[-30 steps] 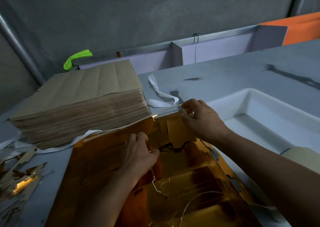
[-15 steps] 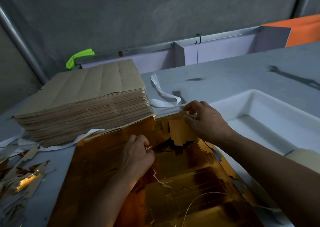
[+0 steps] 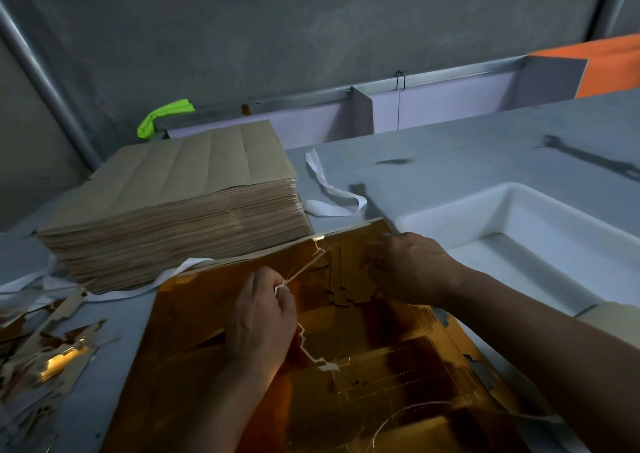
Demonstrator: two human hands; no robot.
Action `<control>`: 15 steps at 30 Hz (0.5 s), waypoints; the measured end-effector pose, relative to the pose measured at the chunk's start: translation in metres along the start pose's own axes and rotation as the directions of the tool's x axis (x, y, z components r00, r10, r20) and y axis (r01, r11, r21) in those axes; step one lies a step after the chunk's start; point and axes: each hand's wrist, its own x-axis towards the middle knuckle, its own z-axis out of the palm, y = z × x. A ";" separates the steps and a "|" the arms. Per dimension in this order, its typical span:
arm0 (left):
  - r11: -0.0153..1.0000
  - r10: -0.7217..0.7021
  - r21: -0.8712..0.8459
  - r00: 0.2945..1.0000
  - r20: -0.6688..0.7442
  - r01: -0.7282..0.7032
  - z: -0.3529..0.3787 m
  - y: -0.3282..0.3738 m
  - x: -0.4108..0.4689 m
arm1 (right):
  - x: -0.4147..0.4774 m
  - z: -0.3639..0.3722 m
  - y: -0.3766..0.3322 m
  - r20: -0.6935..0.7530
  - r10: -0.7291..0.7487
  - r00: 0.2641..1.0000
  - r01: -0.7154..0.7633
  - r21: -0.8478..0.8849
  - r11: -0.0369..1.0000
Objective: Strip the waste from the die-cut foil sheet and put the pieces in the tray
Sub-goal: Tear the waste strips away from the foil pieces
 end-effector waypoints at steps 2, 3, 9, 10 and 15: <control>0.999 -0.007 -0.050 0.999 -0.035 0.005 -0.001 0.004 -0.003 | 0.000 0.001 0.000 -0.007 -0.025 1.000 0.025 0.022 0.999; 0.997 -0.013 -0.074 0.998 -0.053 0.009 -0.001 0.006 -0.005 | 0.000 0.001 0.000 -0.010 -0.037 0.999 0.037 0.047 0.998; 0.994 0.009 -0.111 0.995 -0.098 -0.020 0.000 0.011 -0.021 | -0.001 0.006 -0.007 0.009 -0.049 0.999 0.043 0.346 0.937; 0.994 0.019 -0.109 0.995 -0.098 -0.029 0.001 0.012 -0.023 | -0.002 0.006 -0.007 0.038 -0.044 0.998 0.026 0.394 0.919; 0.994 -0.054 -0.102 0.994 -0.100 0.043 -0.002 0.003 -0.015 | -0.002 0.007 -0.006 0.131 -0.026 0.991 -0.030 0.411 0.911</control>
